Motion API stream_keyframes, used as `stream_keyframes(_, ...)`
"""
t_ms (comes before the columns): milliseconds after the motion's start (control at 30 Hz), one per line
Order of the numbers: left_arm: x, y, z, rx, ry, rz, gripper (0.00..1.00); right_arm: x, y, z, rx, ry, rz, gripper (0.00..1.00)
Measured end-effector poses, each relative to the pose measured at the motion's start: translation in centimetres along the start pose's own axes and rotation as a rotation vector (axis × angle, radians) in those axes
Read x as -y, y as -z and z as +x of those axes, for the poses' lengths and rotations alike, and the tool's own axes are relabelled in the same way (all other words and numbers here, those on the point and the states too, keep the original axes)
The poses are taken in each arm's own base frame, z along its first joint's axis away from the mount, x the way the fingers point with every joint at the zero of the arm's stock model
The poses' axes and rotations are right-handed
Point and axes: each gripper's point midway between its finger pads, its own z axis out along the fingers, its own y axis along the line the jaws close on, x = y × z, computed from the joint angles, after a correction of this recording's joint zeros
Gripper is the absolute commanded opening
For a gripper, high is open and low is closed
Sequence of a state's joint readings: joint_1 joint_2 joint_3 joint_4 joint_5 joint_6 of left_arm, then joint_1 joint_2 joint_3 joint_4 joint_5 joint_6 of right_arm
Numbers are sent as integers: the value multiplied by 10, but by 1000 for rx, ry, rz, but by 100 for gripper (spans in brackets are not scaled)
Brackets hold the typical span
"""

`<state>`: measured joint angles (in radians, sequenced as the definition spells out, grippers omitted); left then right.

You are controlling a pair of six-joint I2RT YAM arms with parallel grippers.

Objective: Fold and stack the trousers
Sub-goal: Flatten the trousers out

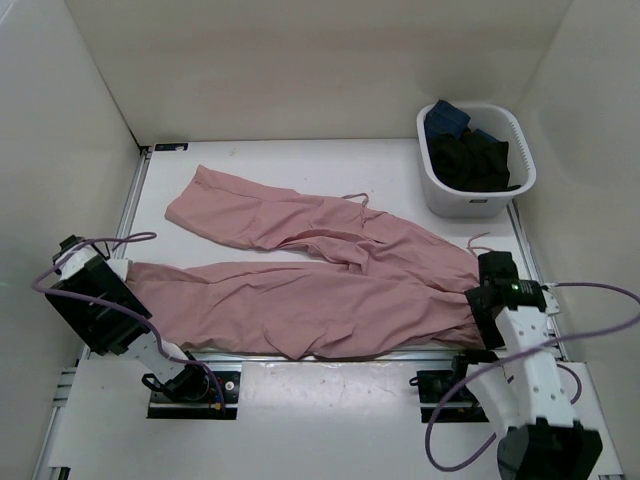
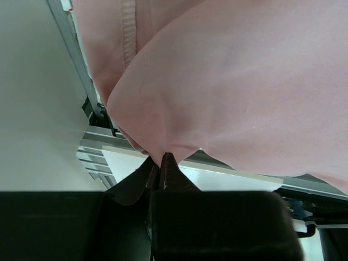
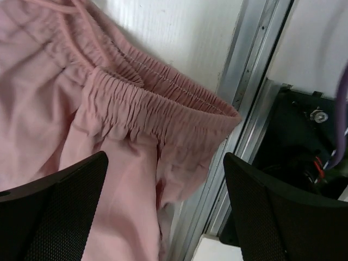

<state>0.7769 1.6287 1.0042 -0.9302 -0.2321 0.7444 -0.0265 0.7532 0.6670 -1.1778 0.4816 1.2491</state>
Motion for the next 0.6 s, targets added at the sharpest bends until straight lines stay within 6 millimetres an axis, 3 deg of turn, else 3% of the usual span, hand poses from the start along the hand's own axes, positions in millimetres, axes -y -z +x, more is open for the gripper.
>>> stream_keyframes(100,1,-2,2,-3,2,3,14,0,-19,14,-42,15,60,74)
stream_keyframes(200,-2,-3,2,3,15,-3,14,9,-34,28,-78,6,98,37)
stream_keyframes(233,-4,-3,2,5,20,-6,14,10,-38,31,-88,-3,113,15)
stream_keyframes(267,-5,-3,3,6,22,-7,14,11,-42,34,-97,-9,127,4)
stream_keyframes(300,-6,-3,4,5,24,-9,14,13,-44,36,-108,-18,144,0)
stream_keyframes(433,-11,-2,7,-4,10,-26,17,18,-46,32,-107,-61,173,0)
stream_keyframes(467,-12,-2,8,-4,7,-30,21,19,-45,29,-95,-71,164,0)
stream_keyframes(500,-12,-1,9,-4,3,-33,34,20,-42,26,-81,-84,148,9)
stream_keyframes(533,-13,0,10,-6,0,-35,42,21,-38,23,-64,-98,125,26)
stream_keyframes(567,-13,0,10,-7,-1,-37,53,22,-35,21,-51,-110,110,68)
stream_keyframes(600,-14,2,10,-6,0,-38,62,24,-32,19,-37,-120,95,80)
